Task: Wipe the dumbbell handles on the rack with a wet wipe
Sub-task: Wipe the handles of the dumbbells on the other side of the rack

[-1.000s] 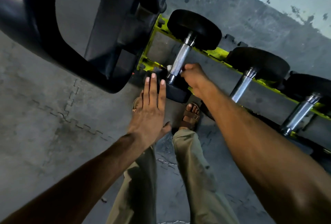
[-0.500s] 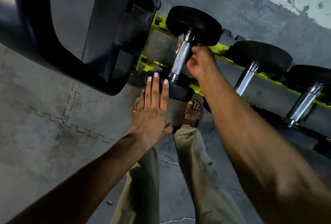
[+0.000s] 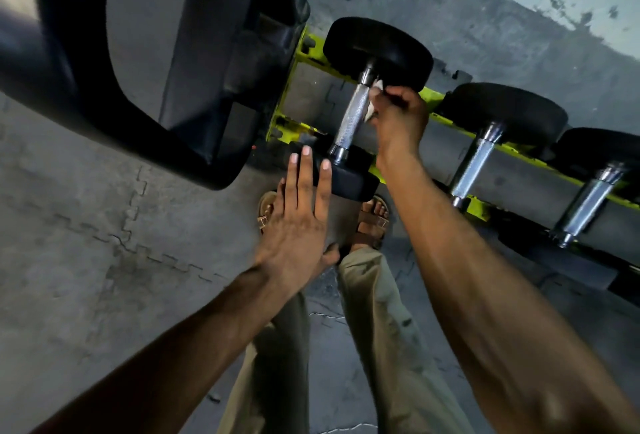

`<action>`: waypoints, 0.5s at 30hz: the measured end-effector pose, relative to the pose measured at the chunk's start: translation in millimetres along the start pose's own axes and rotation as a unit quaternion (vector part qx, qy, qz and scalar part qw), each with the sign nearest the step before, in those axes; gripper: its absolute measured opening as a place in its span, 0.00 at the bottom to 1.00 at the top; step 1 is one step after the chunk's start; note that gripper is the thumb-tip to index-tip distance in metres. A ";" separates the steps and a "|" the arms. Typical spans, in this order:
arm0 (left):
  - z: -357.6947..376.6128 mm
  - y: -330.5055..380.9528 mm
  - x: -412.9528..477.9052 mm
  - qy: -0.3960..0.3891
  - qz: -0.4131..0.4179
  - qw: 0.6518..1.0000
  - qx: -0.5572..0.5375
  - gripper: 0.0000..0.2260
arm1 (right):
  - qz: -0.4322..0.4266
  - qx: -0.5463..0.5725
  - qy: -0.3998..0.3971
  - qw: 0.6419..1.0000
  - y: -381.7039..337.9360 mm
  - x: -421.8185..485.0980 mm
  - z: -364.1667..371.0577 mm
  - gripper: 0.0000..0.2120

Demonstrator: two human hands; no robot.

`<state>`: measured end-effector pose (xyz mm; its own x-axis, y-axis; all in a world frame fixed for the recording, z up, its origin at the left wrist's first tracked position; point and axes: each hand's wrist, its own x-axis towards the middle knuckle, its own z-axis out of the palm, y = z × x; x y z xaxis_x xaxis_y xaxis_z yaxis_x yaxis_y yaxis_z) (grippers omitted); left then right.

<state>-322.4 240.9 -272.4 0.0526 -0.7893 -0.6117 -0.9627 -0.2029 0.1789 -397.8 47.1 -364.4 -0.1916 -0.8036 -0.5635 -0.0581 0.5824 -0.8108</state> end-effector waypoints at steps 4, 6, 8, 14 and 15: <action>-1.0 1.6 -0.3 -0.002 -0.003 1.000 -0.001 0.65 | -0.379 -0.392 -0.107 0.831 1.0 -20.5 -25.3 0.05; -2.1 1.8 0.1 -0.001 -0.004 1.000 0.003 0.65 | -0.475 -0.472 -0.149 0.728 -7.8 -8.6 -31.5 0.11; -2.2 0.9 1.9 -0.002 -0.003 1.000 0.012 0.64 | -0.529 -0.478 -0.184 0.676 -15.7 12.6 -32.8 0.17; 0.6 1.4 2.0 0.005 -0.011 1.000 0.026 0.64 | -0.516 -0.609 -0.318 0.511 -18.7 5.9 -26.6 0.18; 0.0 2.1 1.1 0.002 -0.014 1.000 0.025 0.64 | -0.522 -0.634 -0.343 0.456 -28.7 3.5 -22.8 0.17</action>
<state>-324.3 239.5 -272.7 0.0798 -0.7861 -0.6129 -0.9732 -0.1945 0.1227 -419.2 30.4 -339.4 0.9148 -0.3208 -0.2455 -0.3707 -0.9081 -0.1949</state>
